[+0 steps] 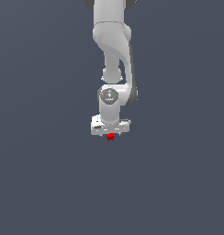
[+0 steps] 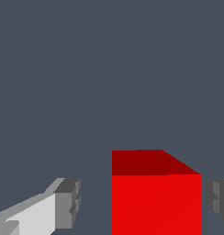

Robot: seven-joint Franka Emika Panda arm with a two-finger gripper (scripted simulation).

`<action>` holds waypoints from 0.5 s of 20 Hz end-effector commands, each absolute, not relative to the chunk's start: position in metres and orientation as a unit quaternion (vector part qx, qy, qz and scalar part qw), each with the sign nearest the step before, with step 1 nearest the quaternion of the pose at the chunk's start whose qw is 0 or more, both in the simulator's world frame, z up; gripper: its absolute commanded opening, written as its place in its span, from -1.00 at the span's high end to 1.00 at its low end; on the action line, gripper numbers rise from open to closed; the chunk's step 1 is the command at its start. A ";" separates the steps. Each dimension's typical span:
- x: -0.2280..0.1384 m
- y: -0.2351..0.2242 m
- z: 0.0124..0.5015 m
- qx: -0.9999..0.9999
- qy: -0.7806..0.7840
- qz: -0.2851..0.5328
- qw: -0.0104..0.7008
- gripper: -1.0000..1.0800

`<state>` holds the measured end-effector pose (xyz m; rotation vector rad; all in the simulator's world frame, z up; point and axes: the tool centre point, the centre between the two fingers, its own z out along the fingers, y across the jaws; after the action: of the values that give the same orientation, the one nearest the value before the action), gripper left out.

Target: Pick up the red cube and move it to a goal position.

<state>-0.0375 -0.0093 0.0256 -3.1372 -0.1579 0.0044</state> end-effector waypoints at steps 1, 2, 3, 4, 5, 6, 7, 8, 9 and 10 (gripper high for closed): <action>-0.038 -0.009 0.020 -0.999 -0.053 0.000 0.000 -0.92; -0.038 -0.009 0.020 -0.999 -0.054 0.000 0.000 -0.92; -0.038 -0.009 0.019 -0.999 -0.054 0.000 0.000 -0.92; -0.037 -0.009 0.019 -0.999 -0.054 0.000 0.000 -0.92; -0.037 -0.009 0.020 -0.999 -0.054 0.000 0.000 -0.92; -0.037 -0.009 0.020 -0.999 -0.053 0.000 0.000 -0.92; -0.037 -0.009 0.020 -0.999 -0.053 0.000 0.000 1.00; -0.037 -0.009 0.020 -0.999 -0.053 0.000 0.000 1.00; -0.037 -0.009 0.020 -0.999 -0.053 0.000 0.000 1.00; -0.037 -0.009 0.020 -0.999 -0.053 0.000 0.000 1.00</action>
<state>-0.0372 -0.0094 0.0199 -3.1370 -0.1674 0.0006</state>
